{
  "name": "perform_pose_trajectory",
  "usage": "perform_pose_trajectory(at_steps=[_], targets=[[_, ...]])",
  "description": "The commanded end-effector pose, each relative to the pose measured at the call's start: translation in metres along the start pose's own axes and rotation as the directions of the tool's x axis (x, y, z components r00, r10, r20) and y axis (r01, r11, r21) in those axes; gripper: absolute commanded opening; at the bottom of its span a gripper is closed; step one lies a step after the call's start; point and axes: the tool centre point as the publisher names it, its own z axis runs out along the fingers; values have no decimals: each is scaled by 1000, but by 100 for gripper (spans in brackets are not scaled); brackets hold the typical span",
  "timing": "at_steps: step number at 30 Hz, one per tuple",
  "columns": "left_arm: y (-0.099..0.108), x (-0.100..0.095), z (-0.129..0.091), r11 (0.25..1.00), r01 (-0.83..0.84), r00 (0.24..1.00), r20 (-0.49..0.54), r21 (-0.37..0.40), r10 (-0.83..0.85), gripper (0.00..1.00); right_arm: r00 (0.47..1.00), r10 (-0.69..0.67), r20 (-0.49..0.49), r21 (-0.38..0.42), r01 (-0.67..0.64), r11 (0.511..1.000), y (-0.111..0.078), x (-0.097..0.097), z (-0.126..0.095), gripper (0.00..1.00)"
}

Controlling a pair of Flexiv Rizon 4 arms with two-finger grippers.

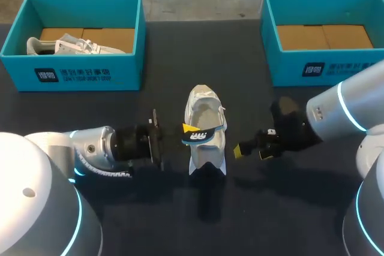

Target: Take the shoe out of the shoebox, open the shoe tongue, remove and reinsert the insole, then place the shoe into the shoebox

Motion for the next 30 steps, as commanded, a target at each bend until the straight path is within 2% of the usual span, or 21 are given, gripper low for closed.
perform_pose_trajectory(at_steps=[1,5,10,30], targets=[[7,1,5,1000,-2,1000,-2,10,2,0,999,-37,9,-19,37,999,-5,8,-13,100],[9,1,6,1000,-2,1000,-6,8,2,0,996,-80,30,-59,82,995,-7,25,-23,100],[10,2,8,1000,-1,1000,-5,14,1,0,991,-132,37,-70,134,989,-6,37,-29,100],[23,6,4,1000,10,1000,-6,-6,-10,0,989,-143,36,-59,145,988,-4,40,-31,100]])
